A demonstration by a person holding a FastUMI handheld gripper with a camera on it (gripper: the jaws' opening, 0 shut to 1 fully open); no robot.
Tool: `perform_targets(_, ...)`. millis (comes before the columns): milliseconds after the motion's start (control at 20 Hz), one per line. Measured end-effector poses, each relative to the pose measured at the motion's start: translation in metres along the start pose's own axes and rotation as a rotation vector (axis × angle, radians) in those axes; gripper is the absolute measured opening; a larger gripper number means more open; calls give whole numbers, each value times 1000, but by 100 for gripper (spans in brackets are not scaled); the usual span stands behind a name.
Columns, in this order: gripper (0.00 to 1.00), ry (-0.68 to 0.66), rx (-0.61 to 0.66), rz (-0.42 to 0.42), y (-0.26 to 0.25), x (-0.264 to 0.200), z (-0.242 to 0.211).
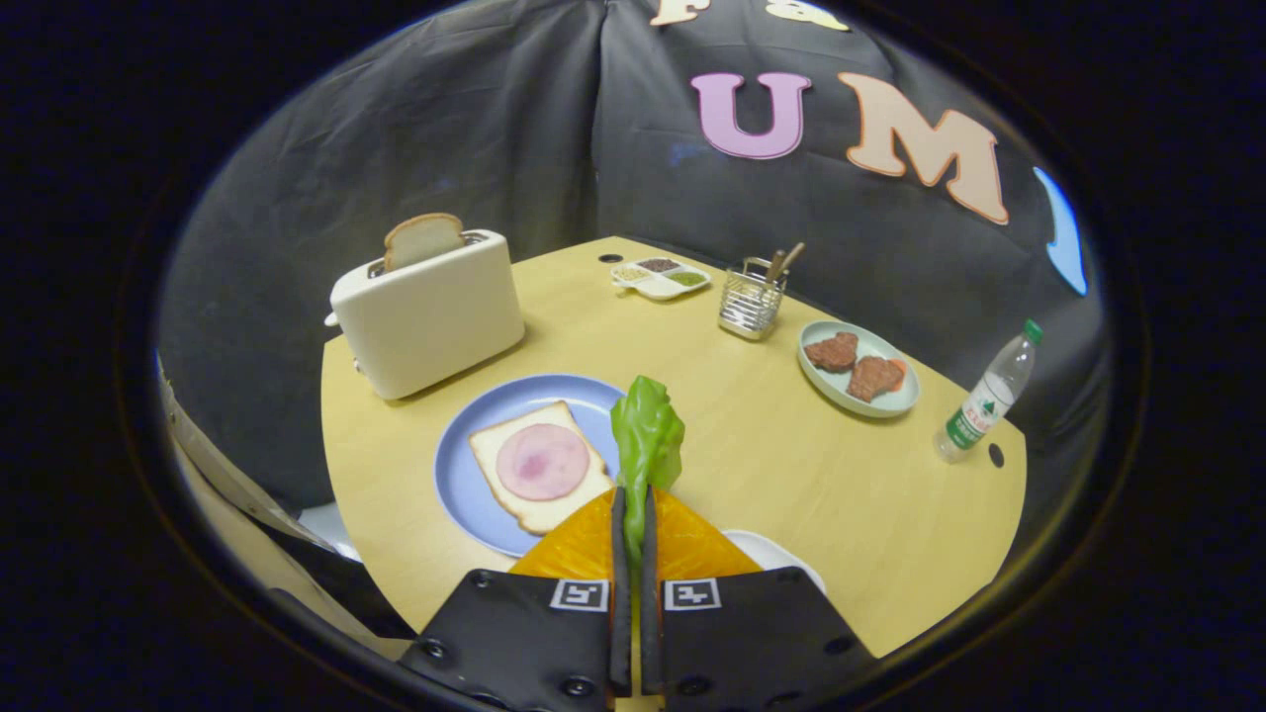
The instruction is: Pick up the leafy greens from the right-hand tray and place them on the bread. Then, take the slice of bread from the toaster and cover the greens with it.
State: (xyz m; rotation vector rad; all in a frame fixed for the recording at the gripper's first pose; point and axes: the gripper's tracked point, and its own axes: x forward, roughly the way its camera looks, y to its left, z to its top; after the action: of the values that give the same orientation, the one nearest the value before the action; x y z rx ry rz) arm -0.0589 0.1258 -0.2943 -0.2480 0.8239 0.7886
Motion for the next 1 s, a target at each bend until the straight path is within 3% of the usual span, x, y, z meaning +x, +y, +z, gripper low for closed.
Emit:
perform_targets(450,7,-7,-39,58,54,26,28)
perform_targets(1000,7,40,-74,132,102,59,30)
